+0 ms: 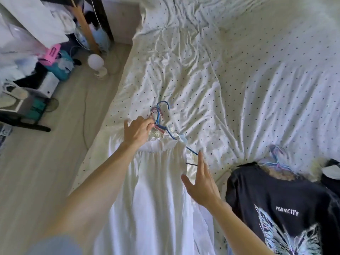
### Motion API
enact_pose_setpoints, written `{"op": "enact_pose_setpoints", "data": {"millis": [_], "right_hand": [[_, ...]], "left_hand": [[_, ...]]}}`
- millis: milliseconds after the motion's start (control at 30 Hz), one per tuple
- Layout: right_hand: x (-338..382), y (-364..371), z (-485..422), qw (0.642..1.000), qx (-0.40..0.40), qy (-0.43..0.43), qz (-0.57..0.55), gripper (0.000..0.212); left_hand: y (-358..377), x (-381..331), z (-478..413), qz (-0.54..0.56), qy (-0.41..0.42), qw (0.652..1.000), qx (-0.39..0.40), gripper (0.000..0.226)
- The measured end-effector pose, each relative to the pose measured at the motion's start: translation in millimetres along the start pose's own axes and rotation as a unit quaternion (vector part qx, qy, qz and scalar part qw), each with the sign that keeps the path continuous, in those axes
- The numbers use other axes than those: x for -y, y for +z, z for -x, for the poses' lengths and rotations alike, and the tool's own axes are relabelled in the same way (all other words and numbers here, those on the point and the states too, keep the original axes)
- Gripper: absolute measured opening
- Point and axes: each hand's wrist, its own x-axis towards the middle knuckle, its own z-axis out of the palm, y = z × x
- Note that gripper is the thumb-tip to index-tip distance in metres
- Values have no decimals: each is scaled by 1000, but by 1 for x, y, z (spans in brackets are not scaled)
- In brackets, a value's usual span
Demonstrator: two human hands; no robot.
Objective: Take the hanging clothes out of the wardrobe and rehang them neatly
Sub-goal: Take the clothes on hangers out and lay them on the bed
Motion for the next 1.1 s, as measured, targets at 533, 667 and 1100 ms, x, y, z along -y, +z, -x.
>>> {"op": "enact_pose_setpoints", "data": {"millis": [533, 667, 1100], "right_hand": [[-65, 100, -133, 985, 124, 73, 96, 108], [-65, 78, -121, 988, 123, 55, 77, 101], [-107, -69, 84, 996, -60, 67, 23, 37]], "left_hand": [[171, 62, -33, -116, -10, 980, -160, 24], [156, 54, -28, -96, -11, 990, -106, 33], [34, -82, 66, -129, -30, 964, 228, 46]]}}
